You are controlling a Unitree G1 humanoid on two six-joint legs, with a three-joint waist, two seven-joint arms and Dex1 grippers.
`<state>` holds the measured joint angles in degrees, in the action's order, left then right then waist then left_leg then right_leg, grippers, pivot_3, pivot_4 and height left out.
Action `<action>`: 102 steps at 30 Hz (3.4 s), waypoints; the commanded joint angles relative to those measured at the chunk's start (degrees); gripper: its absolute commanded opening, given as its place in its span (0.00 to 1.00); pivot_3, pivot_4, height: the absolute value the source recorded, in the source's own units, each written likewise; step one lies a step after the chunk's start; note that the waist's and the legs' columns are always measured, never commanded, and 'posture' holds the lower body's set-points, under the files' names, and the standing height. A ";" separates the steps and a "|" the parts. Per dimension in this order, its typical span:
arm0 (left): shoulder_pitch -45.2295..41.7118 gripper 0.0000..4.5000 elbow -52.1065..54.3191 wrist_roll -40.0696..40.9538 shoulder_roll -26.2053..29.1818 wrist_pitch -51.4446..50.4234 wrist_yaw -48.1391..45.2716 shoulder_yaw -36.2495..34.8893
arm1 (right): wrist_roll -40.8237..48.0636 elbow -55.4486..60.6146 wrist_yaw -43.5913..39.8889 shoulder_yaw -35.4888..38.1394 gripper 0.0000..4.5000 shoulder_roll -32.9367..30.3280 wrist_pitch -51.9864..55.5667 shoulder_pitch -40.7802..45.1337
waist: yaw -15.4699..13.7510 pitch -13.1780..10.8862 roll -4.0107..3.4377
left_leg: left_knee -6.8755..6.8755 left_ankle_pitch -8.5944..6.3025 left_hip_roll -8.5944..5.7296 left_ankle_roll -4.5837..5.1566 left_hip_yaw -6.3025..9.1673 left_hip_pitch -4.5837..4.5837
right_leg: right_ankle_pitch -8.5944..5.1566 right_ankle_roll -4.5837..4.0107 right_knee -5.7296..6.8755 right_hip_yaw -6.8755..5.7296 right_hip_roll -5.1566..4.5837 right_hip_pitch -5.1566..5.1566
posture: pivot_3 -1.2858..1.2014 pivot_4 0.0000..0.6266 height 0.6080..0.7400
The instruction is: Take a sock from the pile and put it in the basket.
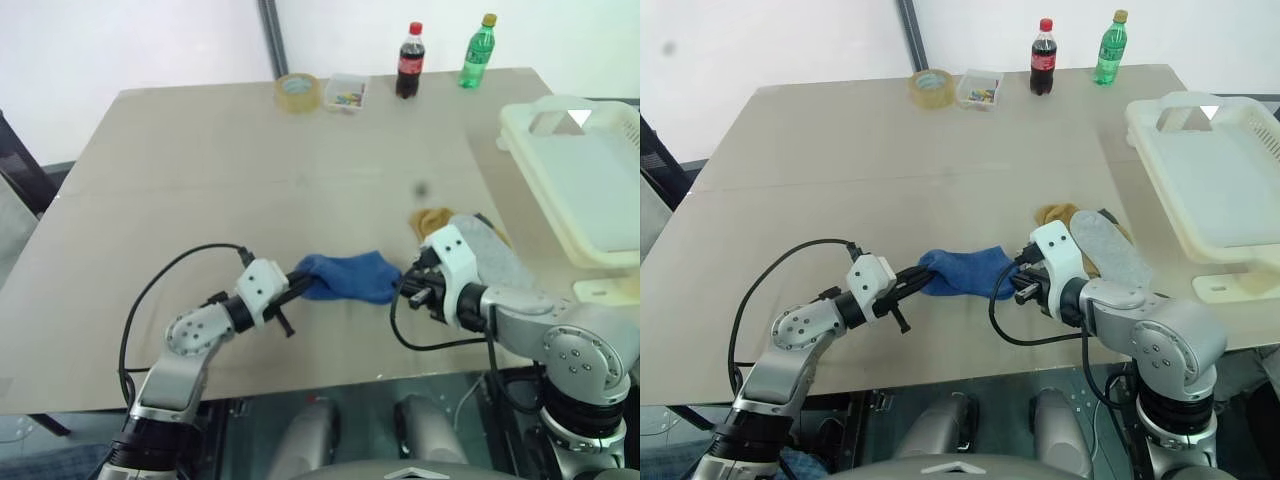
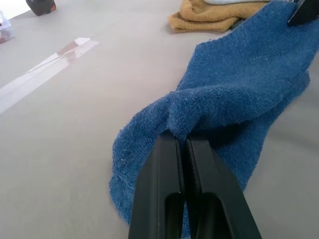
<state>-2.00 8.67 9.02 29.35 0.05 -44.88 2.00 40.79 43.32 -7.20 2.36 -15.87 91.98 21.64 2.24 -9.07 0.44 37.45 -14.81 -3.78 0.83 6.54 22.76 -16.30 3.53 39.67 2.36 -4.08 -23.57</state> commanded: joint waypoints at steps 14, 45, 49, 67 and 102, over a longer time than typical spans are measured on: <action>0.45 0.00 0.16 0.16 0.60 1.73 -0.13 0.14 | -12.93 -4.24 -13.76 -17.91 0.54 -12.95 -33.35 8.93 | 0.10 0.00 0.02 | -0.01 0.00 0.03 0.00 0.02 0.00 | -0.01 0.01 -0.05 -0.06 0.02 0.01 | 0.52 0.24 1.00; 0.61 0.94 4.82 22.12 -1.11 -15.43 0.82 -9.70 | -35.40 -31.96 -30.38 -30.95 0.55 -7.53 -59.41 2.88 | 0.01 0.04 0.07 | -0.01 0.03 0.06 -0.05 0.04 -0.04 | 0.00 0.01 -0.12 -0.02 -0.04 0.04 | 0.52 0.24 1.00; -2.61 1.00 2.49 32.85 1.73 -34.36 4.85 -14.36 | -35.71 -31.99 -30.42 -30.64 0.55 -7.40 -59.19 2.73 | 0.05 0.06 0.11 | 0.01 0.02 0.07 -0.04 0.10 -0.05 | 0.00 0.01 -0.02 -0.06 0.00 0.04 | 0.52 0.24 1.00; -23.85 1.00 -20.97 60.82 6.28 -92.47 10.28 -19.90 | -37.86 -29.98 -30.03 -30.21 0.55 -6.70 -56.55 3.00 | 0.12 0.26 0.45 | 0.10 0.18 -0.02 -0.31 0.11 -0.13 | 0.00 0.01 0.09 -0.04 0.07 0.02 | 0.52 0.24 1.00; -13.34 1.00 -16.66 73.18 10.90 -92.55 20.83 -21.09 | -40.57 -32.86 -30.16 -30.64 0.55 -4.76 -58.95 3.00 | 0.21 0.45 0.75 | -0.03 0.19 0.01 -0.36 0.04 -0.14 | -0.01 -0.01 0.06 0.12 -0.14 -0.01 | 0.52 0.24 1.00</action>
<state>-16.39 -11.47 81.59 38.54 -91.99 -22.60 -21.51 1.38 11.29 -37.61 -28.20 -20.50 32.94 25.14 2.45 -8.61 1.19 37.42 -14.62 -3.75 0.47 6.61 22.62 -16.31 3.51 39.72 2.46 -4.21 -23.59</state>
